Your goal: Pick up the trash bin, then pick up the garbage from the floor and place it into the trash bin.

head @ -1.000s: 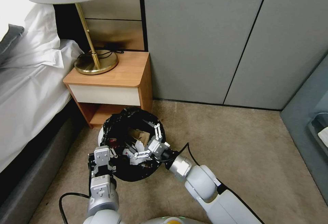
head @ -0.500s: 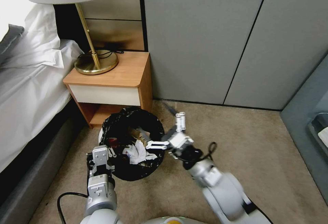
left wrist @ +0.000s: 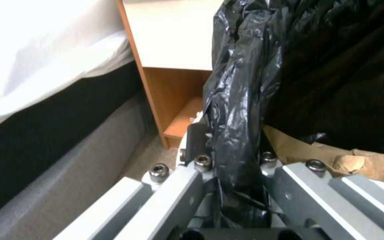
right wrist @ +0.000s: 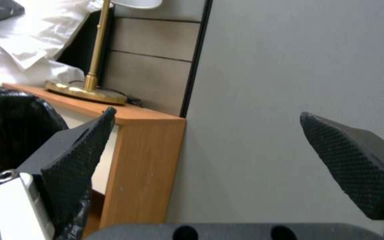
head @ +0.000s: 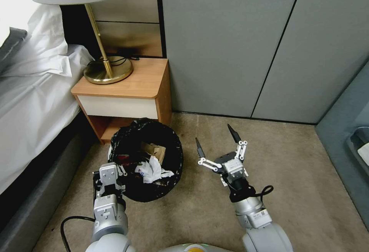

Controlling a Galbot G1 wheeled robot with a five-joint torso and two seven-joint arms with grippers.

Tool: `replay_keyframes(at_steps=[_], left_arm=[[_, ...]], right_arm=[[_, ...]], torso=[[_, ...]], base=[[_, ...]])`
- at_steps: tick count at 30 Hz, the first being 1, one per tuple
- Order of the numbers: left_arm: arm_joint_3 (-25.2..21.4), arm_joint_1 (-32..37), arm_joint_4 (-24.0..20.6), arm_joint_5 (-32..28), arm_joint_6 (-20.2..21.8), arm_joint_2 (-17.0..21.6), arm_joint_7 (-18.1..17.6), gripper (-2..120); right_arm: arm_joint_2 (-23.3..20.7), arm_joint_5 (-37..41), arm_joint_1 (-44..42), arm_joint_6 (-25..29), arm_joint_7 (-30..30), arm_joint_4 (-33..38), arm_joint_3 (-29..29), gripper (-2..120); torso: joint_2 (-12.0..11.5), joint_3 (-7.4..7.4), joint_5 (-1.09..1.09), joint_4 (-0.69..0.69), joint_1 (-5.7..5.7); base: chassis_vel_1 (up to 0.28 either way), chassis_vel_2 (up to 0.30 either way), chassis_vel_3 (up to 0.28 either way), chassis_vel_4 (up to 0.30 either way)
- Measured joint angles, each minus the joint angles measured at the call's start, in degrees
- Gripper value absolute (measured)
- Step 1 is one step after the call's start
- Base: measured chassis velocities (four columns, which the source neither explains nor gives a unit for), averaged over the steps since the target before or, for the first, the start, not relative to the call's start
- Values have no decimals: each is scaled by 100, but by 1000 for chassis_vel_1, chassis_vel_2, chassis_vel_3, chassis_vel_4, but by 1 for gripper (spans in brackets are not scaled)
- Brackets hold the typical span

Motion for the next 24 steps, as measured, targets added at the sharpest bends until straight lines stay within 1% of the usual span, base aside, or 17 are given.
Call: replay_keyframes(at_steps=[4,7,11,19,24], left_arm=[[-10,135,-60,-13,-40,9,-1,1],[-35,223,-98,-27,-47,21,-6,1],[-30,250,-131,-6,-45,11,-7,1],[-7,342,-193,64,-55,-27,-9,1],[-11,410,-257,73,-70,-16,-16,1]], right_arm=[[-53,5,-13,70,122,9,36,100],[-88,10,-18,-75,294,126,-23,100],[-96,-59,20,-142,389,146,-43,100],[-181,-183,-50,-146,351,215,60,100],[-185,-80,-88,-129,427,225,-6,100]], torso=[[0,0,1,0,0],[0,0,0,0,0],[0,0,0,0,0],[0,0,0,0,0],[0,0,0,0,0]], base=[[0,0,0,0],[0,0,0,0],[43,39,36,37],[74,74,79,72],[115,117,115,98]])
